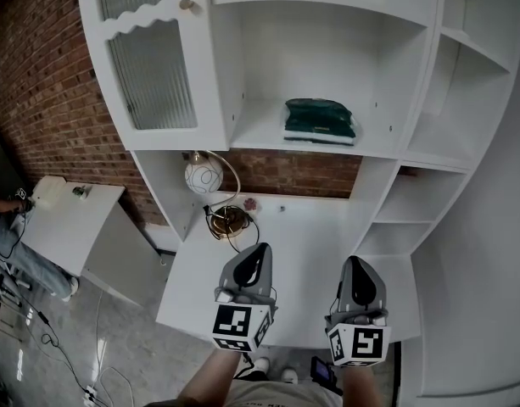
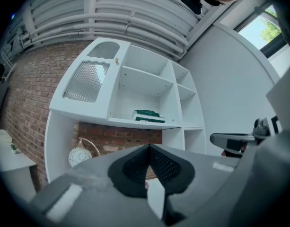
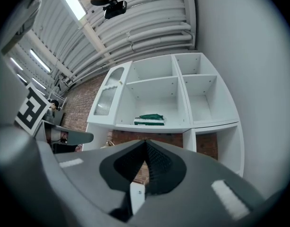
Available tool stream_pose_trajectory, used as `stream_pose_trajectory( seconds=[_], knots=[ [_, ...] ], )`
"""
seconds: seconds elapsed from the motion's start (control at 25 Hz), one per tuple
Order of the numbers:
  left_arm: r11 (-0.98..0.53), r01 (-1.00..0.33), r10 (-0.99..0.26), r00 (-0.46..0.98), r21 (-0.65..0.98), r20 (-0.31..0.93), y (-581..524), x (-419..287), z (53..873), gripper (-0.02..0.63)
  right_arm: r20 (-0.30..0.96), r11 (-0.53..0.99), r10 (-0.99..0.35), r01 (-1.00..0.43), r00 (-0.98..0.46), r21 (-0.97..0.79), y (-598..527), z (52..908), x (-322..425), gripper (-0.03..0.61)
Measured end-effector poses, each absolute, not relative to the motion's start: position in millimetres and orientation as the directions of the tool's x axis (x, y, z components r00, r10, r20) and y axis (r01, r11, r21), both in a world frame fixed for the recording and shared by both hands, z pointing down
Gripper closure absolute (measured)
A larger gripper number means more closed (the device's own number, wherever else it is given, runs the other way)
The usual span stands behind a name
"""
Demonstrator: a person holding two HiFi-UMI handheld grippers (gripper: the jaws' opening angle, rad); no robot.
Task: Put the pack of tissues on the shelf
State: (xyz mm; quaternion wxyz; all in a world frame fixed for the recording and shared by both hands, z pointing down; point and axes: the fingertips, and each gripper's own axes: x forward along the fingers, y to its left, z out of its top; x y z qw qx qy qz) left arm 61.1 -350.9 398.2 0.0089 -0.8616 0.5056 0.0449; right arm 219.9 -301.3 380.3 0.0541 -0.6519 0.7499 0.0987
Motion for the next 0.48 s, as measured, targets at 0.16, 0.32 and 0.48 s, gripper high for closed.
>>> stream_pose_trajectory(
  seconds=[0.16,0.32,0.48],
  knots=[
    [-0.491,-0.871,-0.87,0.487,0.033,-0.077,-349.8,61.1,400.8,0.606,-0.208,0.127,-0.968,-0.988,-0.143,0.09,-300.6,380.7,220.2,0.577],
    [-0.49,-0.871,-0.87,0.488,0.031,-0.069,-350.3,61.1,402.4,0.606,-0.201,0.123,-0.97,-0.988,-0.139,0.089,-300.9,382.7,221.5,0.577],
    [-0.493,-0.87,-0.869,0.49,0.029,-0.068,-351.1,62.7,404.4,0.606,-0.198,0.123,-0.97,-0.988,-0.141,0.097,-302.0,384.5,222.7,0.577]
  ],
)
